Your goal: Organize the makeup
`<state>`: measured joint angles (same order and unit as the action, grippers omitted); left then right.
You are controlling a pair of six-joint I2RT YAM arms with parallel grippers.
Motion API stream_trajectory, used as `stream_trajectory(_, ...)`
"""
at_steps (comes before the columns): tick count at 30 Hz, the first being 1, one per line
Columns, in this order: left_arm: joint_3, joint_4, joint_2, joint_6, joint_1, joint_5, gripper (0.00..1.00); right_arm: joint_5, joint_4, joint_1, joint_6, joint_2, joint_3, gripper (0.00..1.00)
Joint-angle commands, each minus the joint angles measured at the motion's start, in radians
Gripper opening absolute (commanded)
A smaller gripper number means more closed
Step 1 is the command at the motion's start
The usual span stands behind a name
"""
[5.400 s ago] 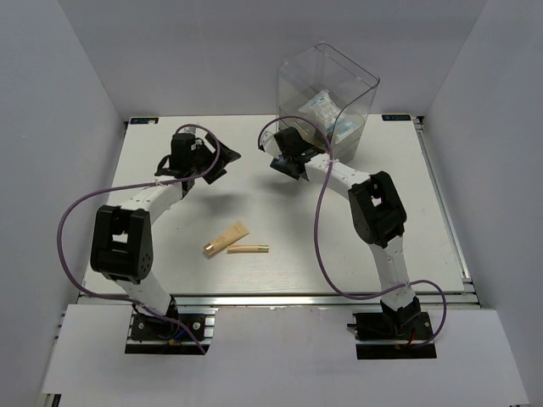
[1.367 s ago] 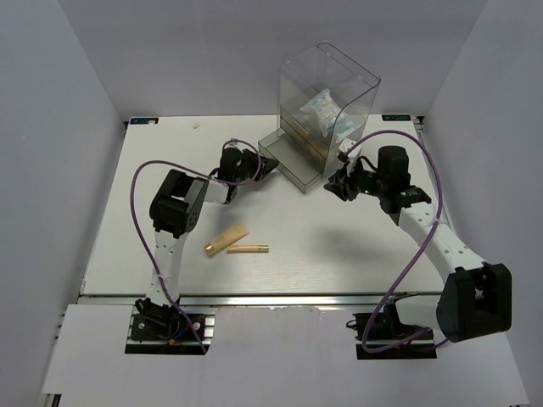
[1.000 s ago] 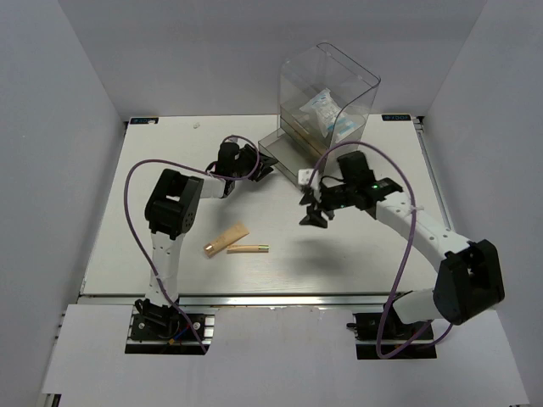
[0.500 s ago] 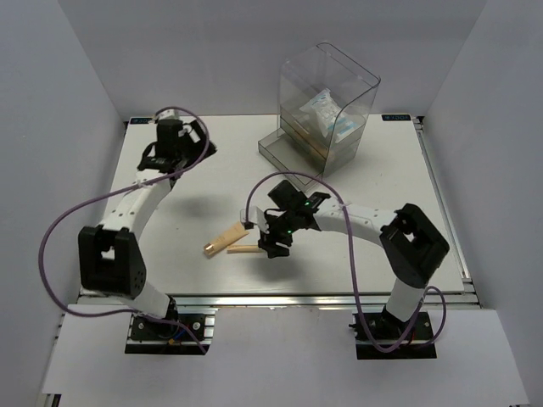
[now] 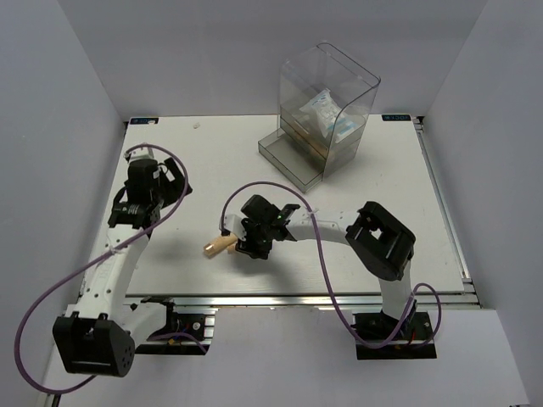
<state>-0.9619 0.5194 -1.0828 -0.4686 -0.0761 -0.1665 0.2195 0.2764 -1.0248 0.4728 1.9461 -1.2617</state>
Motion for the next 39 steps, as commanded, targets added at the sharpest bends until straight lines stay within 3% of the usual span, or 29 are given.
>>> stream_trajectory(1,0.064,0.030,0.095,0.031,-0.002,0.039,0.98,-0.083,-0.022,-0.009,-0.034,0.013,-0.016,0.53)
stream_trajectory(4,0.090,0.025,0.153,0.050,-0.002,0.067,0.98,-0.118,-0.028,-0.008,-0.030,0.017,0.008,0.42)
stream_trajectory(5,0.097,0.019,0.164,0.065,-0.002,0.076,0.97,-0.132,-0.023,-0.009,-0.028,0.016,0.019,0.32)
stream_trajectory(9,0.146,-0.039,0.211,0.102,-0.002,0.160,0.95,-0.161,-0.017,-0.004,0.003,-0.038,0.090,0.11)
stream_trajectory(13,0.222,-0.114,0.244,0.102,-0.002,0.287,0.93,-0.141,-0.037,0.025,0.033,-0.176,0.203,0.02)
stream_trajectory(18,0.281,-0.159,0.213,0.074,-0.004,0.351,0.92,-0.094,-0.007,0.162,0.020,-0.345,0.207,0.00)
stream_trajectory(22,0.295,-0.170,0.156,0.045,-0.008,0.384,0.92,-0.081,0.006,0.285,-0.052,-0.331,0.028,0.00)
stream_trajectory(26,0.290,-0.170,0.092,0.038,-0.057,0.371,0.92,-0.213,-0.049,0.345,-0.063,-0.232,-0.109,0.00)
stream_trajectory(31,0.259,-0.151,-0.015,0.041,-0.209,0.254,0.92,-0.406,-0.097,0.400,-0.068,-0.028,-0.289,0.00)
stream_trajectory(35,0.264,-0.162,-0.037,0.013,-0.243,0.211,0.92,-0.422,-0.098,0.431,-0.053,0.111,-0.485,0.02)
stream_trajectory(39,0.265,-0.147,-0.025,0.013,-0.243,0.180,0.93,-0.439,-0.144,0.437,-0.014,0.214,-0.576,0.04)
